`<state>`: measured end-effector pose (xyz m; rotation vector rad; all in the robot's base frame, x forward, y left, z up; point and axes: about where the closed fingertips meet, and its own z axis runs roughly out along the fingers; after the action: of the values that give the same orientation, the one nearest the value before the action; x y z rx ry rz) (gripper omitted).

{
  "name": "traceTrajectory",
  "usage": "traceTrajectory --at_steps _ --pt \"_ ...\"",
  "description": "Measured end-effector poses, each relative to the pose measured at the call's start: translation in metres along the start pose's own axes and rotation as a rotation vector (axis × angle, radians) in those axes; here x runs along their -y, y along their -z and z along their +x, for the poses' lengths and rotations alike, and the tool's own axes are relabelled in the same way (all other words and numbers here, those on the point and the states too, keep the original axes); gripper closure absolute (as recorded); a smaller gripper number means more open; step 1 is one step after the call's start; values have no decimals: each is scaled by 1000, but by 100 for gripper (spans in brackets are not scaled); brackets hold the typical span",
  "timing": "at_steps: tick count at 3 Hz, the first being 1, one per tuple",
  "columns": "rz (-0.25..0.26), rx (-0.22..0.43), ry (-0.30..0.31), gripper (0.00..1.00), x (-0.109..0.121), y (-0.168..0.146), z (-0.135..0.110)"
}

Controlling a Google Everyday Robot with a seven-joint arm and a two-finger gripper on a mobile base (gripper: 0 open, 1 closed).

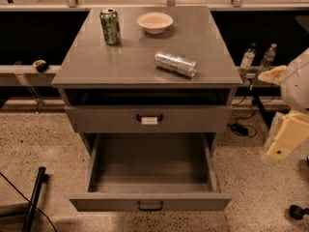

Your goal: Close middle drawer

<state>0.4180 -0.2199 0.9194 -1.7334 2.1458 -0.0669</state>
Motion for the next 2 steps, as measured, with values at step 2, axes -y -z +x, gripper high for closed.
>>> traceTrajectory --at_steps 2 --pt "-108 40 -32 0 -21 -65 14"
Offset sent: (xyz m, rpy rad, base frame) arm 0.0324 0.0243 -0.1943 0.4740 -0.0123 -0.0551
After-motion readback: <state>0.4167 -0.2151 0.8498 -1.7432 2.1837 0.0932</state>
